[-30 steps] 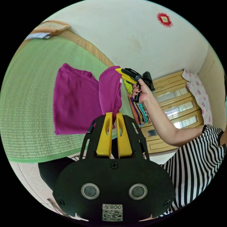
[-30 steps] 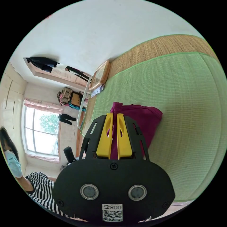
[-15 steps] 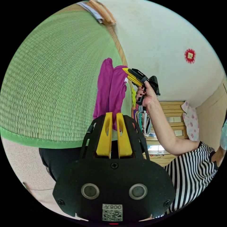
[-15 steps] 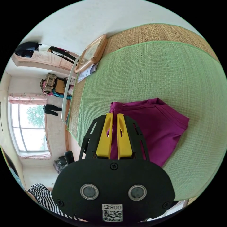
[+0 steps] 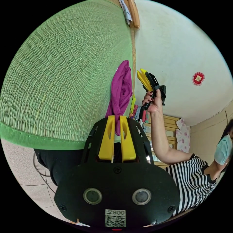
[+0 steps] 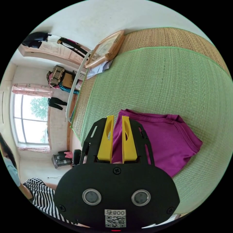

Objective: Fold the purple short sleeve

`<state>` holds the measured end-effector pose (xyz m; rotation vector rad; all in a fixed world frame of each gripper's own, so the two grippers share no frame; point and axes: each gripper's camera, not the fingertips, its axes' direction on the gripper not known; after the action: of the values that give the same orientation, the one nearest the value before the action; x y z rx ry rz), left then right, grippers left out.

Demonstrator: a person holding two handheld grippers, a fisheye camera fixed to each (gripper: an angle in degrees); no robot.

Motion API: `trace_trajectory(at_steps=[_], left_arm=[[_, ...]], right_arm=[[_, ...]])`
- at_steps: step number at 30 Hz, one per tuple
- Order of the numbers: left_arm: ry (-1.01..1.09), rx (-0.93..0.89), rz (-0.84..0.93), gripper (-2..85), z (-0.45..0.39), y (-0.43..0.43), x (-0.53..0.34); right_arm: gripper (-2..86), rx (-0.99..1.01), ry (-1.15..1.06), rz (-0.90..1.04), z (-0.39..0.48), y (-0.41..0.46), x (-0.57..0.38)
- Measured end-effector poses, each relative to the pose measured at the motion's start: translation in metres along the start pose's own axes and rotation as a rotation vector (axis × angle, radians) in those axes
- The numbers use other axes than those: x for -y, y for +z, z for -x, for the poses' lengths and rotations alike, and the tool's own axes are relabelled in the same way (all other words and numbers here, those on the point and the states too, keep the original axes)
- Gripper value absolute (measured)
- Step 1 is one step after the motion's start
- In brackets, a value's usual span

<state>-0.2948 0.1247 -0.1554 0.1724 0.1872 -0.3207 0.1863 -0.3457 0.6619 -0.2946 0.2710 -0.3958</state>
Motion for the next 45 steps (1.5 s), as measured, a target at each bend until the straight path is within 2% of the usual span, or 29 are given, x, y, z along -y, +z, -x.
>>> trace_trajectory(at_steps=[11, 17, 21, 25, 29, 40, 45], left_arm=[[0.103, 0.144, -0.021, 3.7, -0.071, -0.044, -0.03], [0.312, 0.29, 0.026, 6.2, -0.131, -0.026, -0.027], [0.381, 0.33, 0.044, 6.6, -0.155, -0.007, -0.011], [0.393, 0.456, 0.095, 5.6, -0.163, 0.021, 0.012], [0.384, 0.445, 0.146, 3.0, -0.17, 0.029, 0.017], [0.337, 0.474, 0.094, 2.4, -0.183, 0.008, 0.018], [0.348, 0.438, 0.076, 3.4, -0.192, 0.002, 0.005]], right_arm=[[0.3, -0.208, -0.046, 0.113, -0.039, 0.078, 0.001], [0.1, -0.196, -0.053, 0.116, -0.064, 0.103, 0.008], [0.1, -0.16, -0.06, 0.112, -0.081, 0.105, 0.005], [0.1, -0.12, -0.058, 0.074, -0.095, 0.101, -0.002], [0.1, -0.076, -0.053, 0.039, -0.107, 0.092, -0.01], [0.1, -0.003, -0.101, 0.011, -0.127, 0.09, -0.048], [0.3, -0.094, -0.137, 0.037, -0.12, 0.114, -0.022]])
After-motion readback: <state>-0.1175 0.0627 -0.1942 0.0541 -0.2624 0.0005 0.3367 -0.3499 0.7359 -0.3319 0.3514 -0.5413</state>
